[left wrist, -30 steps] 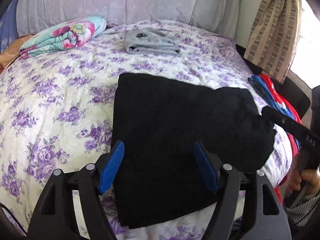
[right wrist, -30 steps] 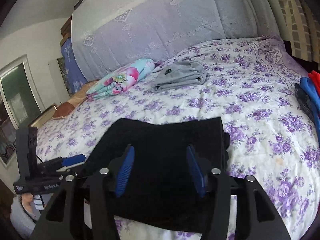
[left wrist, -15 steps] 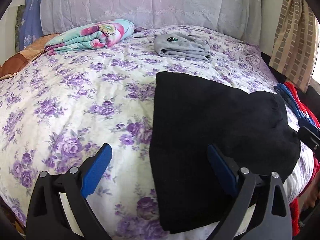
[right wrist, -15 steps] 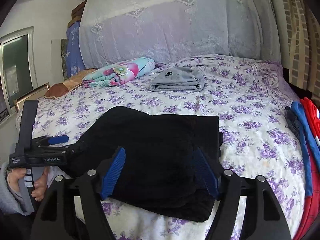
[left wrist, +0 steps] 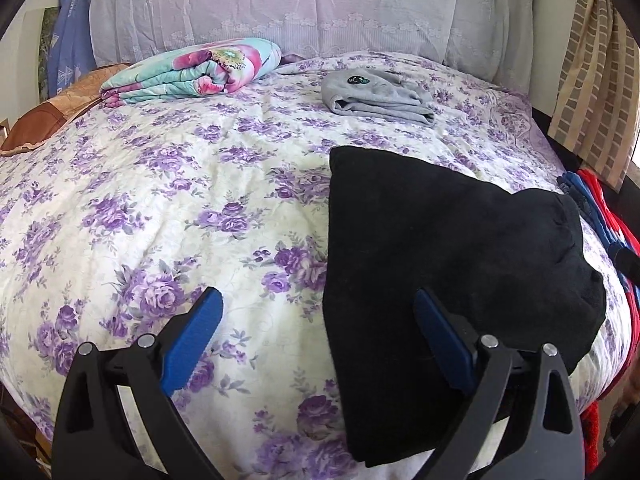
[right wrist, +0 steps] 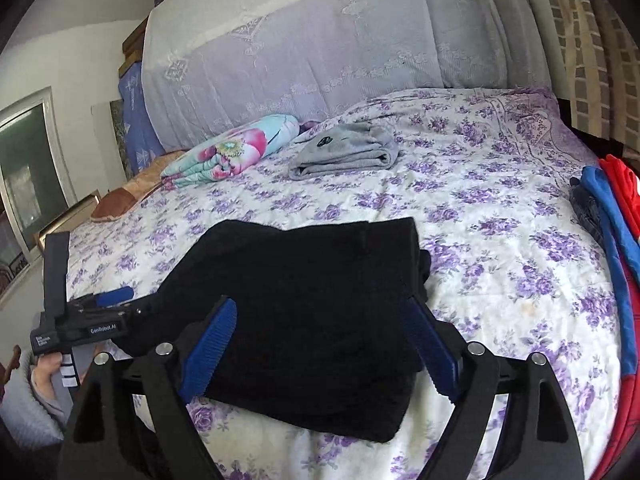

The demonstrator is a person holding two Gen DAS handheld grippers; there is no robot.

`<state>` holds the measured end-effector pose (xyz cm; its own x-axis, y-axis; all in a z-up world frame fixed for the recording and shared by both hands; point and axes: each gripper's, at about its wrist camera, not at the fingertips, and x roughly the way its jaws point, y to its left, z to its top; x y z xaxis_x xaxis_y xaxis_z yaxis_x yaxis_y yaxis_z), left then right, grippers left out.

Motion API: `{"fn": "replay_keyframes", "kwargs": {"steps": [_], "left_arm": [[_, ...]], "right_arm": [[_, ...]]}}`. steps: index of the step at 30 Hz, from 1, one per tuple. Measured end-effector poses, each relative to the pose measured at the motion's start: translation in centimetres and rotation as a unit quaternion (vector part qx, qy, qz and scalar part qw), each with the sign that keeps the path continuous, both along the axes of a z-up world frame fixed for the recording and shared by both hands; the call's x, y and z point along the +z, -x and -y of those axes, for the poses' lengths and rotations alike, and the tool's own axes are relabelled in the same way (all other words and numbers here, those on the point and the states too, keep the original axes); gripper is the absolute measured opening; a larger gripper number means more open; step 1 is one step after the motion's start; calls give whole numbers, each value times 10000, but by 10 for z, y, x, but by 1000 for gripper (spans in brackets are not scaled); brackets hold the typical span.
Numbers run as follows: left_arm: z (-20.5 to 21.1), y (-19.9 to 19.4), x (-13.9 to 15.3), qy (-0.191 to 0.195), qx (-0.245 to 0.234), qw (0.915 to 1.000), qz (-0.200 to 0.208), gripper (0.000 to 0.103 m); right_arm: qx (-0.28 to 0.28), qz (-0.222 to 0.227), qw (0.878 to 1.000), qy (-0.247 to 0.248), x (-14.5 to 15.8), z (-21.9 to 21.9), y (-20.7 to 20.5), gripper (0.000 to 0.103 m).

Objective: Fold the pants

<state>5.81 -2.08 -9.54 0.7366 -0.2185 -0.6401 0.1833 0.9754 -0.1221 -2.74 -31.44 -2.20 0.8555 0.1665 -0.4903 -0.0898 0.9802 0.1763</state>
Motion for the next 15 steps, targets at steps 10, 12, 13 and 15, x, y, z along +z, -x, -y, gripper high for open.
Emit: {"fn": "replay_keyframes", "kwargs": {"steps": [10,12,13,15], "left_arm": [[4,2,0,5,-63,10000,-22,94],[5,2,0,-6,-81,10000,-13,94],[5,3,0,-11,-77,10000,-6,94],[5,3,0,-33,-51,10000,2,95]], "right_arm": [[-197,-368,9960,-792,-16,33,-13,91],[-240,-459,9954,-809,-19,32,-15,92],[-251,-470,9953,-811,-19,31,-15,92],[-256,-435,9955,-805,-17,30,-14,92]]}}
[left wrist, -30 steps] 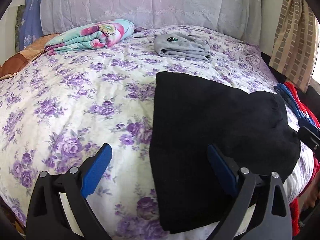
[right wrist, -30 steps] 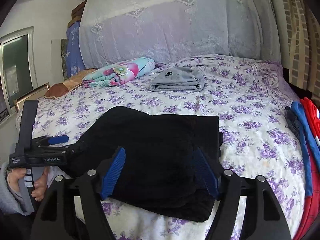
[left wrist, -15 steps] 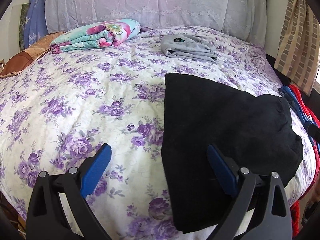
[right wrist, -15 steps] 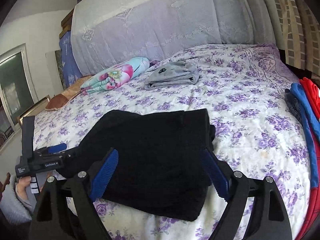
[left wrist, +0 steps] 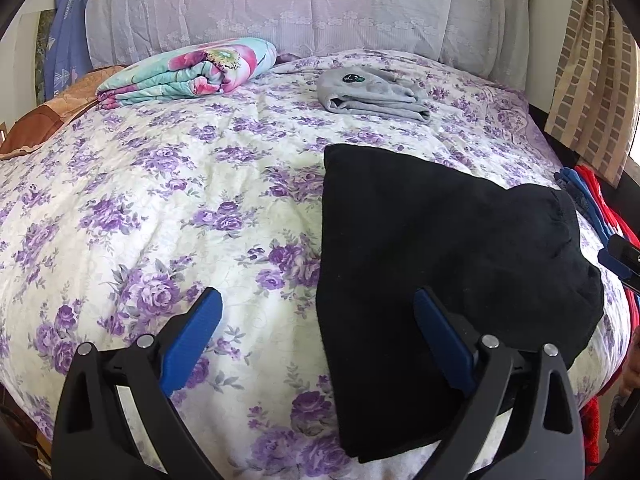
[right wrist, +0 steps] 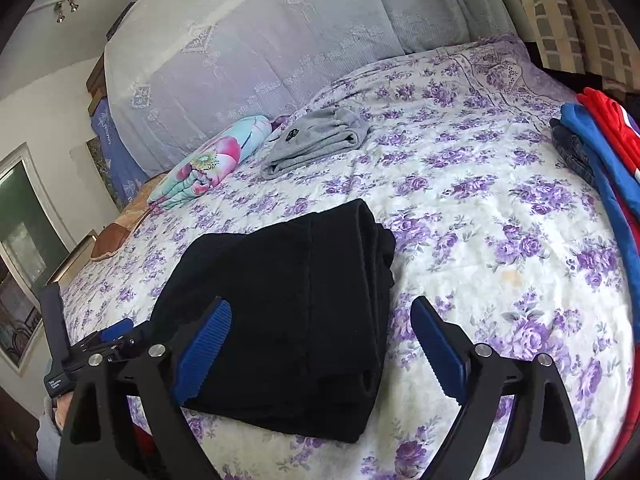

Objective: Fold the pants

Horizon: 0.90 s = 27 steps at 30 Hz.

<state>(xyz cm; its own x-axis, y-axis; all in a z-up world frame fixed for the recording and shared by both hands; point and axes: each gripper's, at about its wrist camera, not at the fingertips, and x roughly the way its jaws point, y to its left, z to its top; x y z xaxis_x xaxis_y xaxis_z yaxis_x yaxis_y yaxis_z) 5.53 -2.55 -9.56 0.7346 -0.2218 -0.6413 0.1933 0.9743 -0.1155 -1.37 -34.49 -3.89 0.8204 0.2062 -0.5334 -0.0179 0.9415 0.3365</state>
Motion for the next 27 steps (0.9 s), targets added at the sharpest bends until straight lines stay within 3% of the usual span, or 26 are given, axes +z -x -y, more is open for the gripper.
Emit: {"fn": "replay_keyframes", "kwargs": {"steps": [9,13,15,17,22,27], "left_arm": [[-6,-1,-1,-22,145,9999,-25,95],[-2,-5,-10,-227,136,9996,-89,99],[-2,-6,-14,-222,136,9996,-130,99],[-3,-6,-14,-201,131,9996,-128,99],[-6,-4,-8,-191,148,9997,-83,99],[-17,-3,4,-357,456,9981,203,99]], "right_arm": [[257,241,9993,136,9,-22,7,94],[178,-288,9943,1006,-26,-41,-13,98],[220,-424,9966,667,-44,-33,-19,100],[253,-493,9975,430,-39,-26,-19,99],[140,-286,9987,397,-23,-24,-10,99],[184,32,9984,529,-5,-33,1,99]]}}
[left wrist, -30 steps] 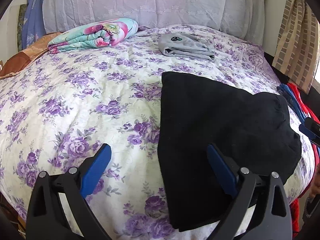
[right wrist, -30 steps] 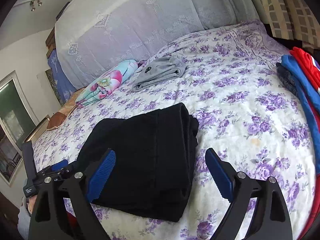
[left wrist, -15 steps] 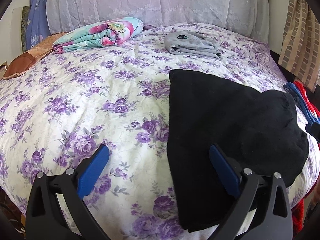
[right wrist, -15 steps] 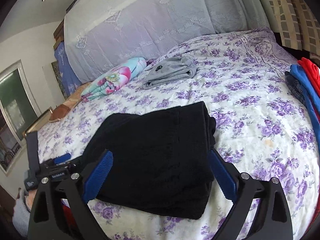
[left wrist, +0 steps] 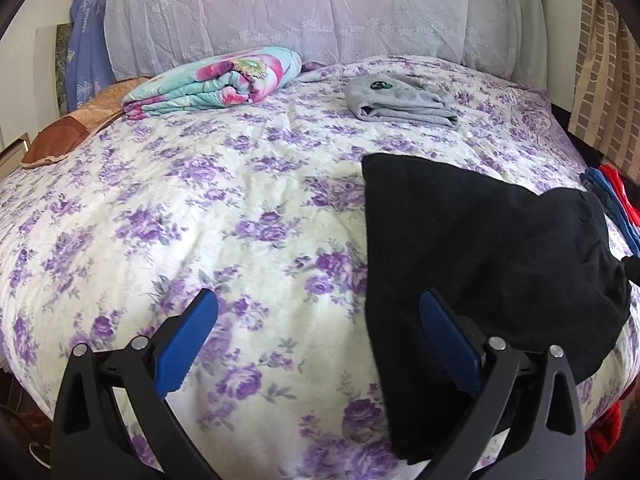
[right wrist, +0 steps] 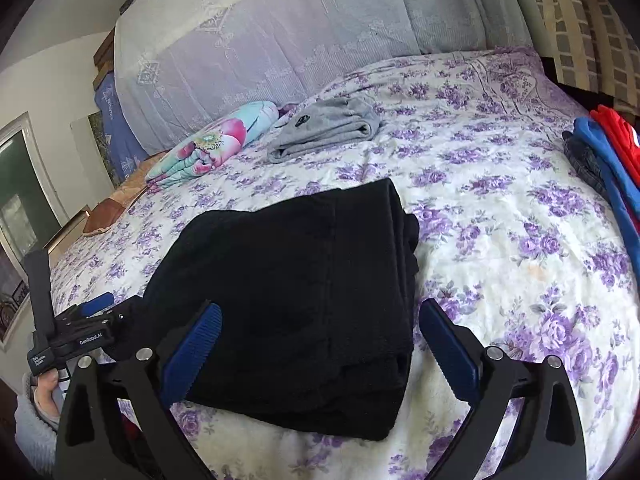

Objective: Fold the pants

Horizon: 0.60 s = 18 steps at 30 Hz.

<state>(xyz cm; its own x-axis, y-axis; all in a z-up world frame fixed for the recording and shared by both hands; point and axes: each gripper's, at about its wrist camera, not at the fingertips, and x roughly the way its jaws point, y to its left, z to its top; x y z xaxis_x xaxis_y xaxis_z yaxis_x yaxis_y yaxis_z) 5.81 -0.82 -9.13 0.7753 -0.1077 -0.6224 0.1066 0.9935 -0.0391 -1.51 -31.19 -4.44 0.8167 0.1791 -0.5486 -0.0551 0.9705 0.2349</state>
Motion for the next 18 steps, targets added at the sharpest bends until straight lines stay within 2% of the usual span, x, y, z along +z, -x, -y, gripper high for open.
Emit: {"fn": "replay_keyframes", "kwargs": {"steps": [2,6,9,13,18], "left_arm": [[-11,-2,5,-25,204,9997,107,99],[-49,-12,13,-64,958,9951,229,99],[-88,-19,13,375,1399,9894,65,99],[-130,-23,11,985,1756,9794,-149,99],[-150,-19,16,1100,1973,9741,-76,99]], "right_arm": [[36,80,9999,87,6,-6,4,99],[40,153,9997,206,11,-9,6,99],[41,139,9998,115,13,-5,5,99],[27,142,9999,76,14,-4,5,99],[44,164,9998,70,15,-3,6,99]]}}
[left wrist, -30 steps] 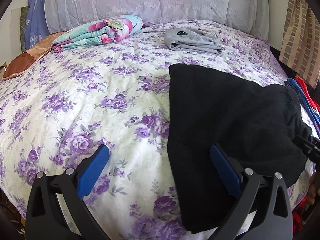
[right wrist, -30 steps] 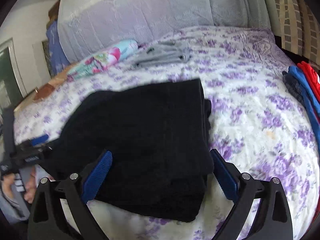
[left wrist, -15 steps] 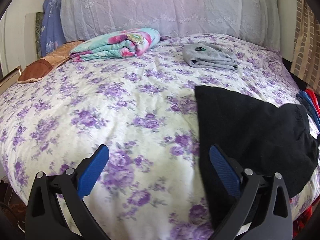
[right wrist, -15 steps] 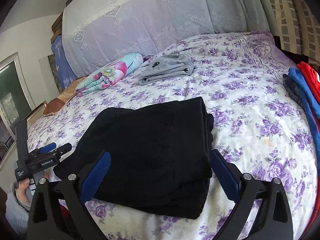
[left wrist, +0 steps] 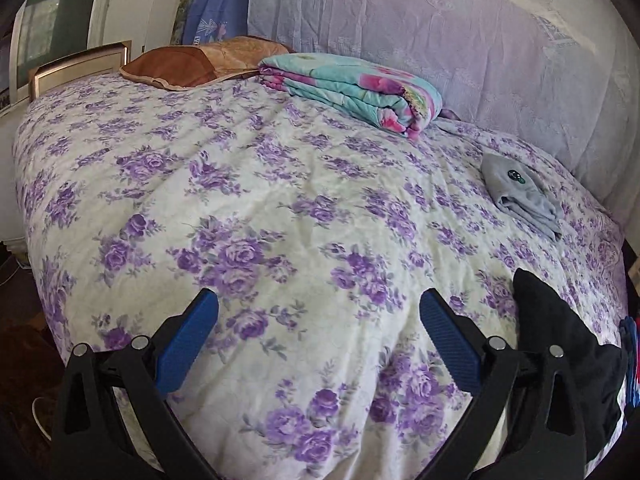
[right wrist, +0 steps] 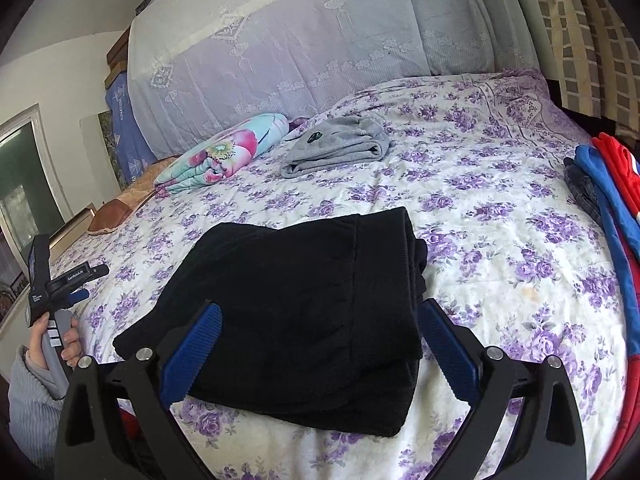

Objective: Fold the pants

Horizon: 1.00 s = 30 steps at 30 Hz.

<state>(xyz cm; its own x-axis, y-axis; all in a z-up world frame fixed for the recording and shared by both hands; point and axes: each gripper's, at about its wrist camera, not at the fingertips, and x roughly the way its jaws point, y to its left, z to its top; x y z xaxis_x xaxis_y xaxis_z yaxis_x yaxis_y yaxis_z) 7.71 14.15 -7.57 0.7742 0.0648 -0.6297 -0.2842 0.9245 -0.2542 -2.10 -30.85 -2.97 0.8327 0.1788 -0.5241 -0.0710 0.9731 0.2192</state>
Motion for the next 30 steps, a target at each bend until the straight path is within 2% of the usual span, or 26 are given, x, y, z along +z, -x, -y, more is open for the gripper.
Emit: {"fn": "replay_keyframes", "kwargs": {"steps": [5,13,30], "left_arm": [[0,1,3,-32,-8,10000,30,99],[17,2,7,-244,-216,9994,65,99],[50,5,9,-442,-681,9967,79,99]], "right_arm": [[-3,1,10000,-5,0,0,0,99],[-40,10,10000,-37,1,6,0,99],[-83,-49,9999,-100,-1,11,-2,99]]}}
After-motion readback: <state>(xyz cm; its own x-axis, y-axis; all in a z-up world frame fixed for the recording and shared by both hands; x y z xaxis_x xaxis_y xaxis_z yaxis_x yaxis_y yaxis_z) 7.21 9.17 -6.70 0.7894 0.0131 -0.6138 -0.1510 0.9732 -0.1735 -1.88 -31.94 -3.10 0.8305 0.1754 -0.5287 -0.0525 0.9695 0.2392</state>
